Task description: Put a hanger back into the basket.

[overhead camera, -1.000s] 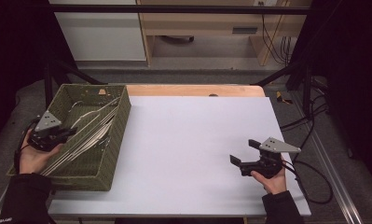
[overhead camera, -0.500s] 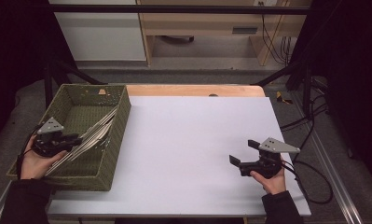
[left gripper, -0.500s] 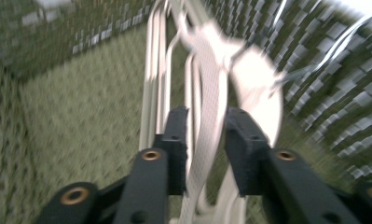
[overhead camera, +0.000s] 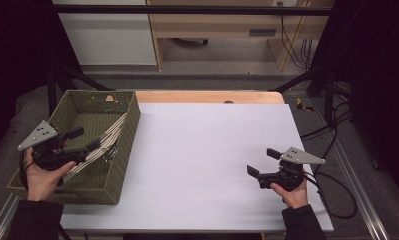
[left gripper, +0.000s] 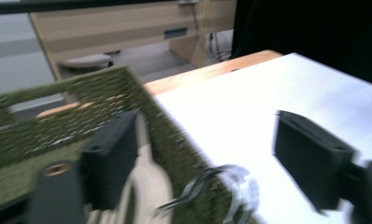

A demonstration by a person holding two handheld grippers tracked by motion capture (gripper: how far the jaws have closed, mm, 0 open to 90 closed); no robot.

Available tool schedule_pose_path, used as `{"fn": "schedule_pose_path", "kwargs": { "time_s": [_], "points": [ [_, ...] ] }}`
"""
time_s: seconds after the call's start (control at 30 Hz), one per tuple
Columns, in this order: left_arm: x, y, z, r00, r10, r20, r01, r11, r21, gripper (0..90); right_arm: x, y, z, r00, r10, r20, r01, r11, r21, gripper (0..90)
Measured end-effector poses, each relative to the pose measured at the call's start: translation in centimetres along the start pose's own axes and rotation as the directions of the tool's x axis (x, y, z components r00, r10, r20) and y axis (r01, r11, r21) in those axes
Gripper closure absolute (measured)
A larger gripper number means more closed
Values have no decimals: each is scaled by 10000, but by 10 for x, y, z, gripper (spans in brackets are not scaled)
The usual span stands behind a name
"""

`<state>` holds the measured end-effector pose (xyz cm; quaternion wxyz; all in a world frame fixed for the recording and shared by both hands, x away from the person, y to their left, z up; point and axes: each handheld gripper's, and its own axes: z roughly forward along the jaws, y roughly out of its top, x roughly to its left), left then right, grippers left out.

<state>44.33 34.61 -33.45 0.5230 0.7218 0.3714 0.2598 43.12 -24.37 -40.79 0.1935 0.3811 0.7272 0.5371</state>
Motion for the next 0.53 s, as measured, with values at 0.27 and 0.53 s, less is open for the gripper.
{"fn": "schedule_pose_path", "kwargs": {
  "time_s": [0.27, 0.53],
  "points": [
    [-44, -4, 19, 9967, 138, 796, -119, 9996, -239, 65, -1, 1, -5, 9999, -153, -61, 152, 9996, -255, 28],
    [-62, -26, 38, 9947, 1, 1024, -18, 9999, 163, 56, 0, 1, -8, 9998, -161, -126, 156, 9991, -385, 24]
  ]
}}
